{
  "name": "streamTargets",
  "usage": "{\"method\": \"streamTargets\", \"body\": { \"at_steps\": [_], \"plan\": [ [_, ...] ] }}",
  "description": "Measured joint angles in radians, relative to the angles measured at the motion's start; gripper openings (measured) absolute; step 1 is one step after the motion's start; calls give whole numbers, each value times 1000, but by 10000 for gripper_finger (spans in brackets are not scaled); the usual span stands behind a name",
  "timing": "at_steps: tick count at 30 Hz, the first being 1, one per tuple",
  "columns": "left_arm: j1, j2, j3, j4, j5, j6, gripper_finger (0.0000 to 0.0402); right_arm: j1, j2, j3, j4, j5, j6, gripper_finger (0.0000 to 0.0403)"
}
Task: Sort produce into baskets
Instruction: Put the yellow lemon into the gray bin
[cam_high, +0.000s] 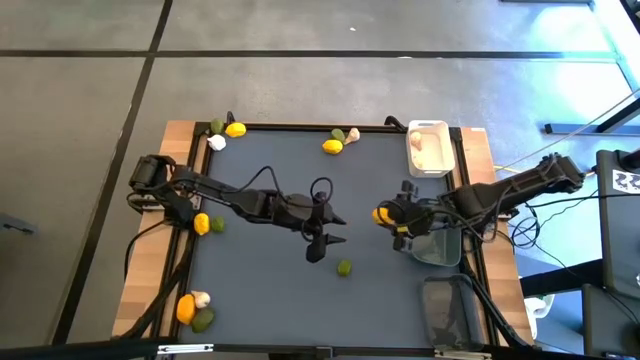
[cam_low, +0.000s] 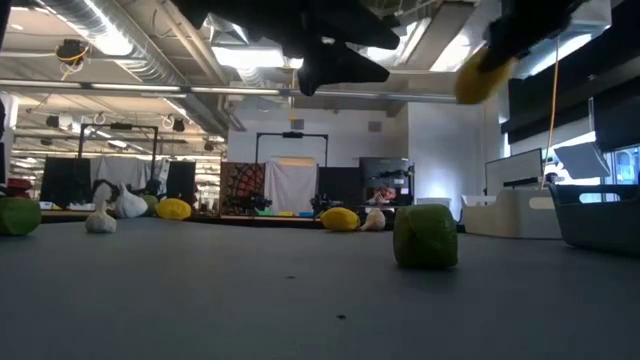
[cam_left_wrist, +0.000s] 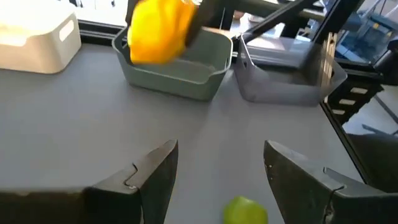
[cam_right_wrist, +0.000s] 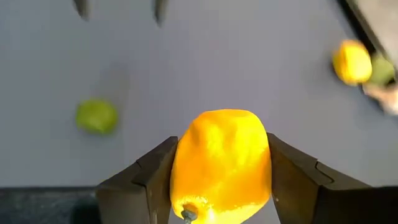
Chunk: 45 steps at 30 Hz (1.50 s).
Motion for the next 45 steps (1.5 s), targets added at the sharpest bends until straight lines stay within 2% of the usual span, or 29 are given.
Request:
{"method": "streamTargets", "body": {
  "at_steps": [8, 15, 21, 29, 36, 41, 45],
  "plan": [
    [0, 0, 0, -12, -1, 0, 232, 0, -1, 33, -370, -84, 253, 206],
    [0, 0, 0, -11, -1, 1, 233, 0, -1, 2, -552, -104, 456, 206],
    [-4, 0, 0, -11, -2, 10, 233, -9, 0, -105, -512, -170, 502, 206],
    [-3, 0, 0, -7, -5, 16, 233, -116, 1, -185, -442, -214, 510, 207],
    [-3, 0, 0, -9, -4, 16, 233, -222, 1, -237, -363, -253, 433, 207],
    [-3, 1, 0, -5, -4, 12, 233, -263, 1, -280, -317, -313, 376, 207],
    [-3, 1, 0, -4, -4, 12, 233, -285, 1, -323, -297, -314, 363, 207]
  ]
}}
